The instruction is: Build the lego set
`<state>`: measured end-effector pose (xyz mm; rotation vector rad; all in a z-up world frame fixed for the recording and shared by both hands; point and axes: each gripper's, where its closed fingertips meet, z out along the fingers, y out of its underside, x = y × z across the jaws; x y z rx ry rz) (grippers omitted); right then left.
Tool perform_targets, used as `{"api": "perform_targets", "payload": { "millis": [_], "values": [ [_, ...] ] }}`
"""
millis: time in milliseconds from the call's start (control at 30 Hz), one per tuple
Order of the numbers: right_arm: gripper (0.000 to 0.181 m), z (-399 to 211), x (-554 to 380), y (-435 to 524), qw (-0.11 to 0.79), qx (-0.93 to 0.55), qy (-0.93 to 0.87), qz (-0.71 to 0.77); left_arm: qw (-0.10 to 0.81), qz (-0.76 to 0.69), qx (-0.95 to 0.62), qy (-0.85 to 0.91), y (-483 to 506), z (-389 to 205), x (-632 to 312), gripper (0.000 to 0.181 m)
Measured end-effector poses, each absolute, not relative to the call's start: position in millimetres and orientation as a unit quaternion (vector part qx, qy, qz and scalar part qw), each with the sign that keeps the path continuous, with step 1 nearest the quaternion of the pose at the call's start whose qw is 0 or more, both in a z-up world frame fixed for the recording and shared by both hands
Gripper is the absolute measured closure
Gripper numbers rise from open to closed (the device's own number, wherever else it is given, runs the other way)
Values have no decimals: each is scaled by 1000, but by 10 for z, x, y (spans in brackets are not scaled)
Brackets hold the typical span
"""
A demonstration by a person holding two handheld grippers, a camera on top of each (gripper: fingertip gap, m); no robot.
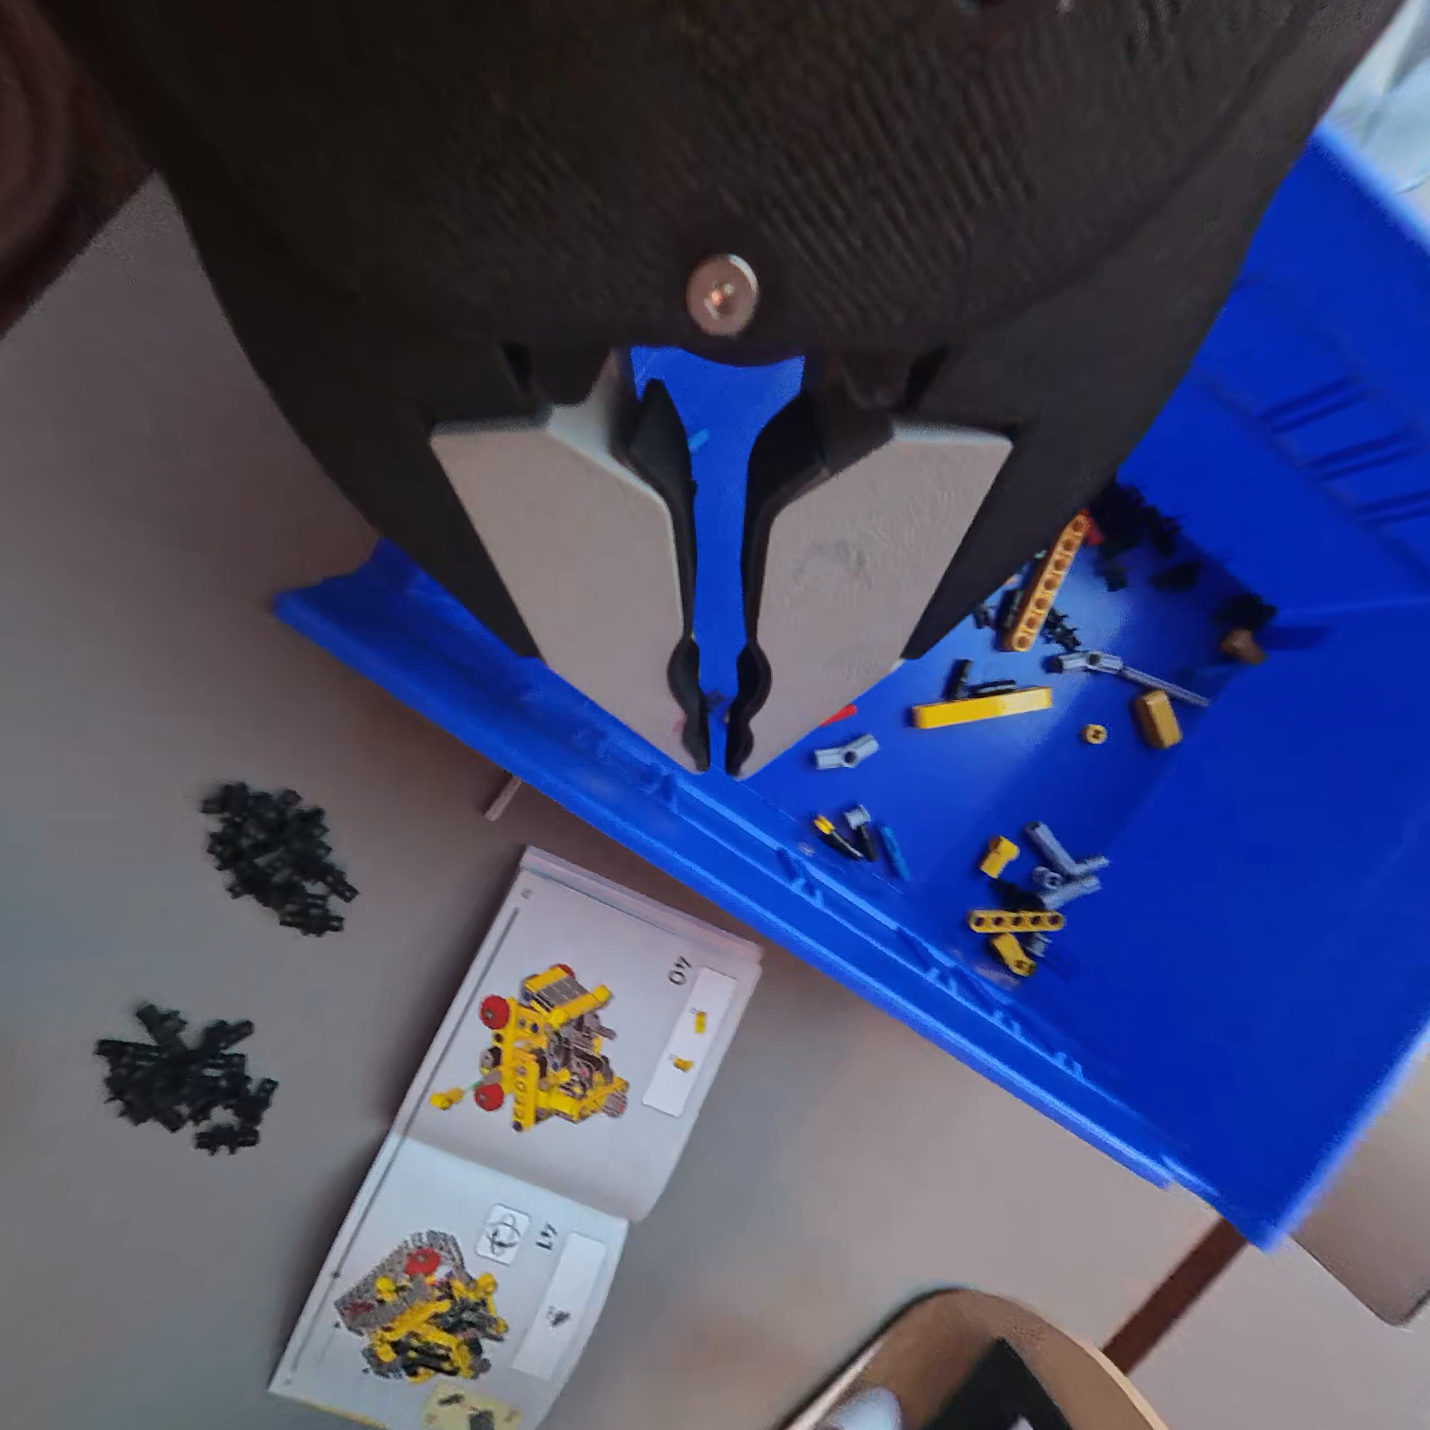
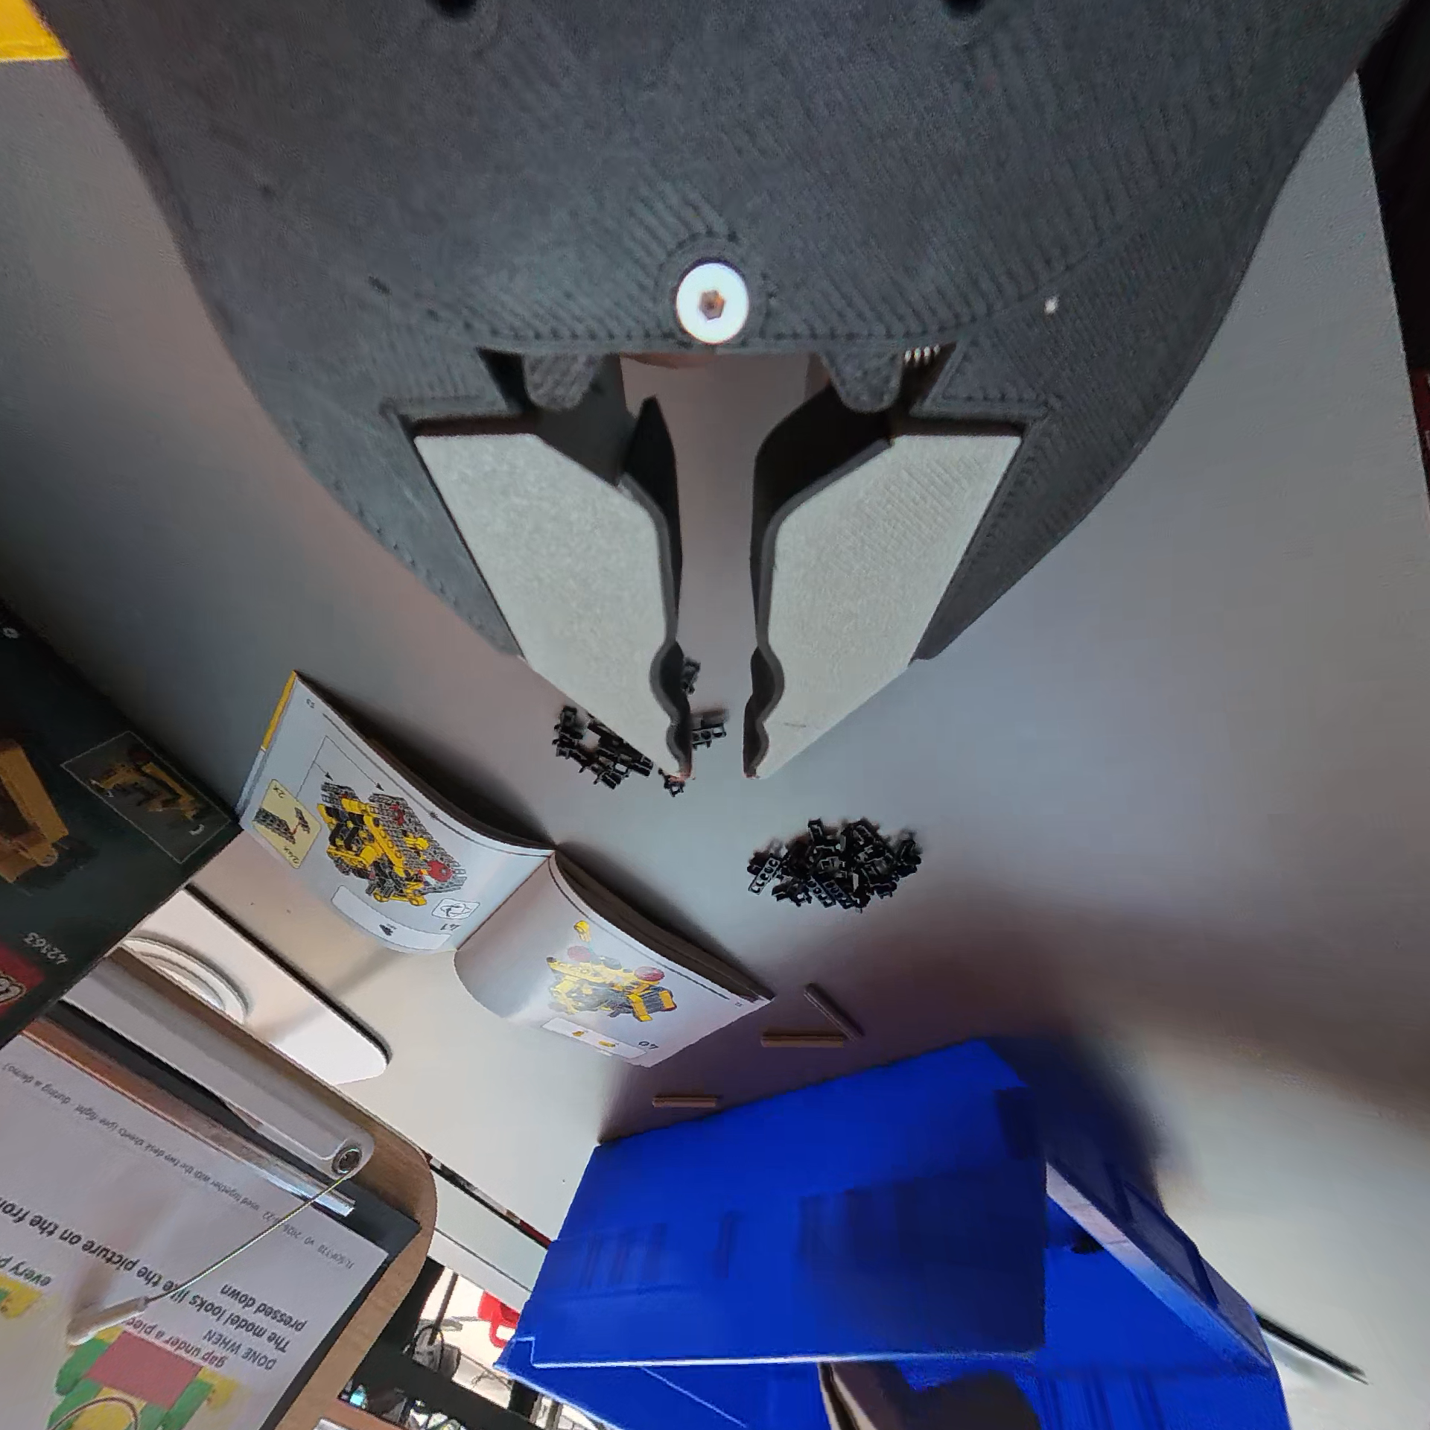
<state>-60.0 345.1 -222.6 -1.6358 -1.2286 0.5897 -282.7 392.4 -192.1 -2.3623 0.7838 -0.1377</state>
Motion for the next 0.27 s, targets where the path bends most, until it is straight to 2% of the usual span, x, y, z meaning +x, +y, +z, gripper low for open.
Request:
{"api": "perform_targets", "payload": {
  "millis": [33,267],
  "values": [
    [171,-2220,-597,3457,486,-672,-503,243,318,-50,-899,297,3980,-1882,-2868,176],
    [172,-2233,-597,3465,483,-676,-502,242,233,-46,-938,252,4369,-2234,-3259,160]
  ]
}}
